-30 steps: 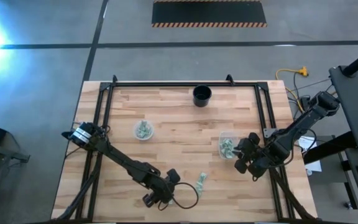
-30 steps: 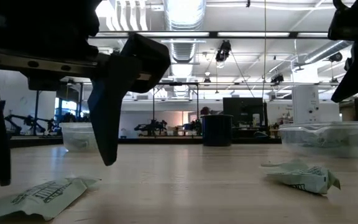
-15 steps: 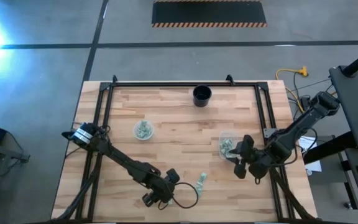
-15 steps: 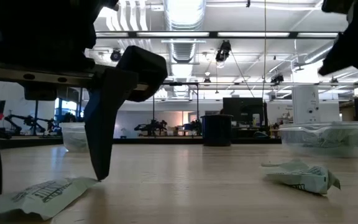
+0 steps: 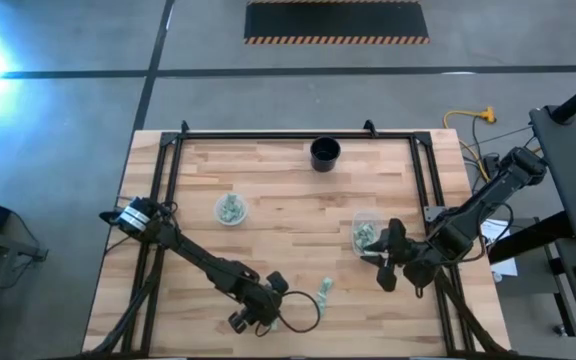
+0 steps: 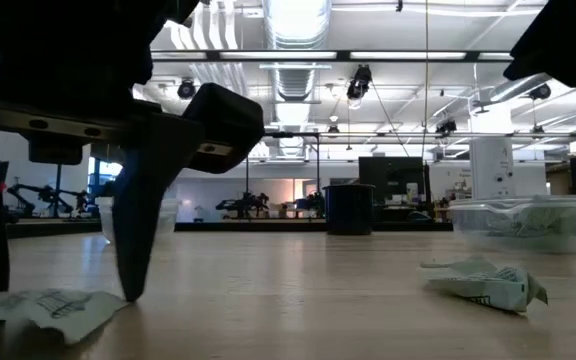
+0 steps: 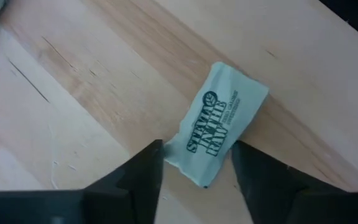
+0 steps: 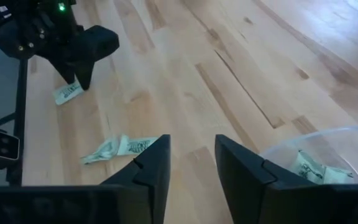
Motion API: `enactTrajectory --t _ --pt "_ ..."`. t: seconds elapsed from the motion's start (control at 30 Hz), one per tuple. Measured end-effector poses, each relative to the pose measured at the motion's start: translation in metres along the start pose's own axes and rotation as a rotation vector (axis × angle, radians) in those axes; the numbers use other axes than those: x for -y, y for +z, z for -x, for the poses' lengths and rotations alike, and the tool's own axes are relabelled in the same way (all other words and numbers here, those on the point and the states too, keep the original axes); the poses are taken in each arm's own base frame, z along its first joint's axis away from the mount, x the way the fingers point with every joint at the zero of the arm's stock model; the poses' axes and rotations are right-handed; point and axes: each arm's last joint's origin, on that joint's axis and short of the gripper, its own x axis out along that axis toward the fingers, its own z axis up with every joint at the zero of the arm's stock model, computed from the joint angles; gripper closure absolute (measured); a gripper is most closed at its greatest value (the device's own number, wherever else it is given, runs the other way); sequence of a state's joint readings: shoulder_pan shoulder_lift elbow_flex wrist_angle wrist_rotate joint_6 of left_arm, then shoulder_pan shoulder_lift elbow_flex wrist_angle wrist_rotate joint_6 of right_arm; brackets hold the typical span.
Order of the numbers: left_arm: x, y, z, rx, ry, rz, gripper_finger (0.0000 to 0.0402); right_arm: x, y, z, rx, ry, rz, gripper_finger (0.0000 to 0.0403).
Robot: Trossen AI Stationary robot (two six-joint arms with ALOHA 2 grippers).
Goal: Pick and place items into bin
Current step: Put the white sweetener packet into the left transparent bin
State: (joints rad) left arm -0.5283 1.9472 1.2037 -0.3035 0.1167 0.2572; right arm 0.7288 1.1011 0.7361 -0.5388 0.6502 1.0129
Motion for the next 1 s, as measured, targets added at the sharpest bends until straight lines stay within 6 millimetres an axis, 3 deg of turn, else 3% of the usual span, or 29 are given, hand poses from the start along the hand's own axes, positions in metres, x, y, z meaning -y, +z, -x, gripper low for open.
enactTrajectory --t 0.33,0.63,0.77,1.0 --pt "-0.002 0.000 0.000 0.007 0.016 0.050 0.0350 -0.004 -0.003 0.005 -0.010 0.028 0.002 0.0302" --pt "-0.005 0.001 0.005 0.001 0.097 0.198 0.0395 -0.008 -0.009 0.010 -0.022 0.059 -0.017 0.0315" --pt "-0.010 0.005 0.021 0.024 0.200 0.268 0.0397 -0.013 -0.011 0.011 -0.014 0.093 -0.007 0.0319" --pt "-0.025 0.005 0.074 0.050 0.403 0.379 0.0398 -0.025 -0.019 -0.003 -0.004 0.106 0.085 0.0315"
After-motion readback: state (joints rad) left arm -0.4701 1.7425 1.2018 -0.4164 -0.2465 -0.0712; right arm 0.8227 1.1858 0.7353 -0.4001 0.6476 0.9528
